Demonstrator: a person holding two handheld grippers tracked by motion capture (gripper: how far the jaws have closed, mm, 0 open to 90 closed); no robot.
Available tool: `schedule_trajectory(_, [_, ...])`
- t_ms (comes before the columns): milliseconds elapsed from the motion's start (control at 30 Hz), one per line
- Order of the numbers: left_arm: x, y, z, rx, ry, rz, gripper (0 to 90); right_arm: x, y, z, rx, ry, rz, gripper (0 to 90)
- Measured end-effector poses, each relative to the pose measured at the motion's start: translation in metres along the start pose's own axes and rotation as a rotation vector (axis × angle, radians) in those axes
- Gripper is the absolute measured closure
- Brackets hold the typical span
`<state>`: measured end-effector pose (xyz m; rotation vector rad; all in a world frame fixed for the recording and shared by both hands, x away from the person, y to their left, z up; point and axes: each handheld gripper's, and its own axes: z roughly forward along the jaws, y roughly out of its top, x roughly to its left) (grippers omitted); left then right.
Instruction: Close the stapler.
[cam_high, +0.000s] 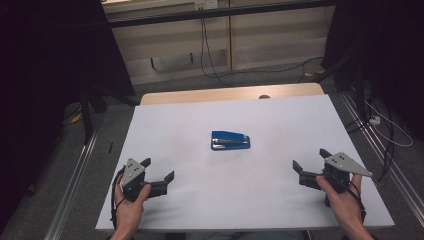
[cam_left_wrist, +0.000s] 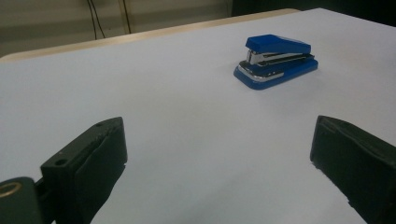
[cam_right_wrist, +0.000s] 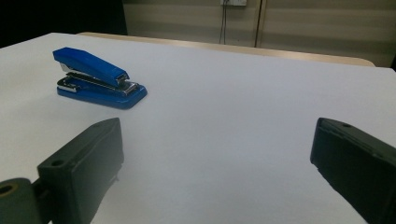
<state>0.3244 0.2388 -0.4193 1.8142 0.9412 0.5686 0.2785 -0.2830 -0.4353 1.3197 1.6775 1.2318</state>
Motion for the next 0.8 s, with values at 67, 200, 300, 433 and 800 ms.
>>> schedule_trajectory(67, [0.0015,-0.0020,-0.0035,-0.012,0.006,-0.009,4.0,0.0004,-0.0013,0.0003,0.005,0.001,-0.001,2.3])
schedule_trajectory(200, [0.0012,-0.0054,-0.0095,-0.029,0.011,-0.024,4.0,0.0011,-0.0021,-0.0027,-0.008,0.000,-0.005,2.3])
schedule_trajectory(300, [0.0018,-0.0062,-0.0107,-0.031,0.027,-0.022,4.0,0.0013,-0.0030,-0.0051,-0.018,-0.006,-0.008,2.3])
schedule_trajectory(433, [0.0043,-0.0066,-0.0085,-0.027,0.035,-0.027,4.0,0.0010,-0.0049,-0.0057,-0.020,-0.006,-0.007,2.2])
schedule_trajectory(800, [0.0073,-0.0065,-0.0089,-0.032,0.023,-0.040,4.0,0.0040,-0.0055,0.0006,-0.018,-0.002,-0.011,2.2])
